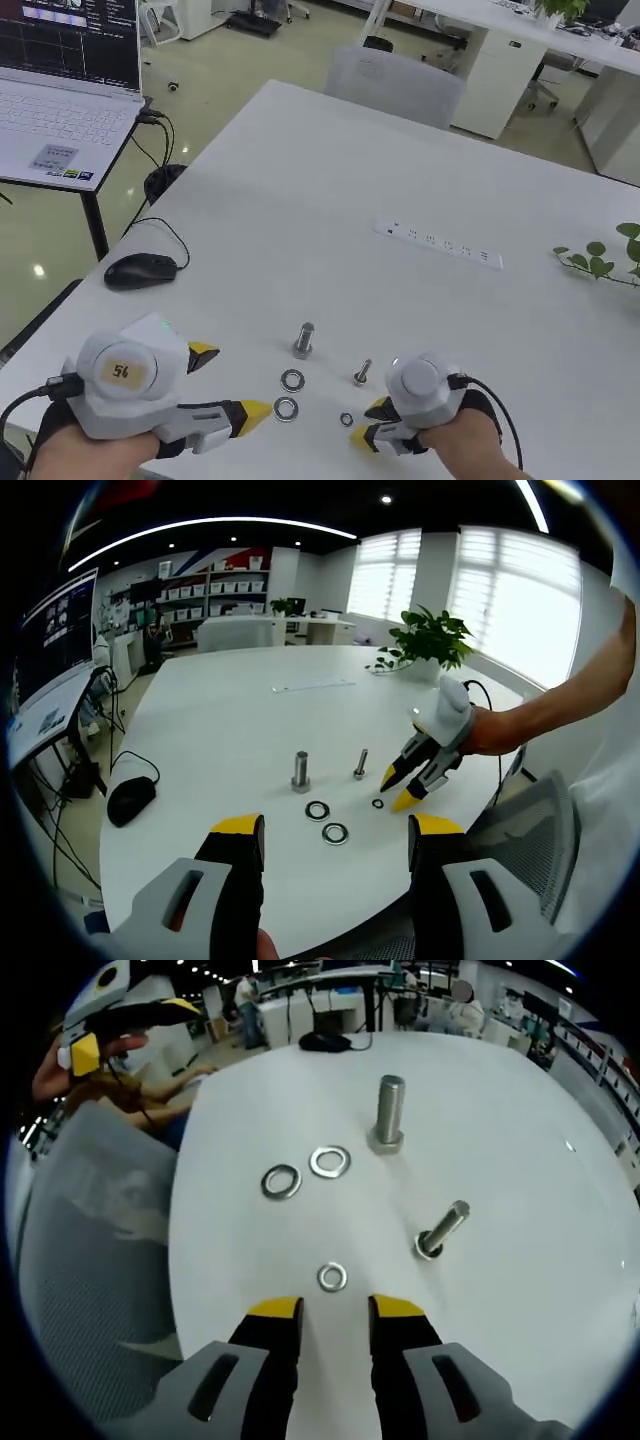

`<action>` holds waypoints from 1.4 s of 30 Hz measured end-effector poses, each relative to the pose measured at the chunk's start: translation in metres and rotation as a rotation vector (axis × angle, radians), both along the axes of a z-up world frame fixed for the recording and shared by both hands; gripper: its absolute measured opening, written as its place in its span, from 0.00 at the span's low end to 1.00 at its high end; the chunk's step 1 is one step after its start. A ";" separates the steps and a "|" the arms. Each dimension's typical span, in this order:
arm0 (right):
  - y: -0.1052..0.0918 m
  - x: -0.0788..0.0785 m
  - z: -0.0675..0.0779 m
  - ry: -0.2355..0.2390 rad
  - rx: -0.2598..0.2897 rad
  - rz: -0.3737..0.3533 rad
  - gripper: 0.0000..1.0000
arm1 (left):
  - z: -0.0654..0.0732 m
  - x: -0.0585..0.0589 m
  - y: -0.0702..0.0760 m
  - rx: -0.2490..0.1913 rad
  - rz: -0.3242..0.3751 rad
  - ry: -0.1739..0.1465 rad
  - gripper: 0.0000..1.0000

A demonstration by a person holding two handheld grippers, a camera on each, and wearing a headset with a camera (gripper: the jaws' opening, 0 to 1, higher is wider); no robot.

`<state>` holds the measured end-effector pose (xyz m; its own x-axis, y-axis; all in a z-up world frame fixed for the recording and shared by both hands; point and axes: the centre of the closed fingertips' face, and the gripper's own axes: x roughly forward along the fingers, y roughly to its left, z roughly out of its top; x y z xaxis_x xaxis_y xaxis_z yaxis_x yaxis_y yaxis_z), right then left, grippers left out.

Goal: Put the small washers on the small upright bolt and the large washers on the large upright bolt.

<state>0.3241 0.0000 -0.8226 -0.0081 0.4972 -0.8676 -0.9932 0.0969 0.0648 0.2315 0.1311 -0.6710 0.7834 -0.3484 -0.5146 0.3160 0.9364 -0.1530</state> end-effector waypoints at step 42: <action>0.003 -0.005 0.004 -0.041 0.020 -0.018 0.14 | 0.003 0.004 -0.001 -0.005 -0.003 -0.007 0.57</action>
<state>0.3187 0.0035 -0.8188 0.0361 0.5141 -0.8570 -0.9932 0.1135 0.0263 0.2359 0.1304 -0.6677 0.7861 -0.3529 -0.5074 0.3196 0.9348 -0.1550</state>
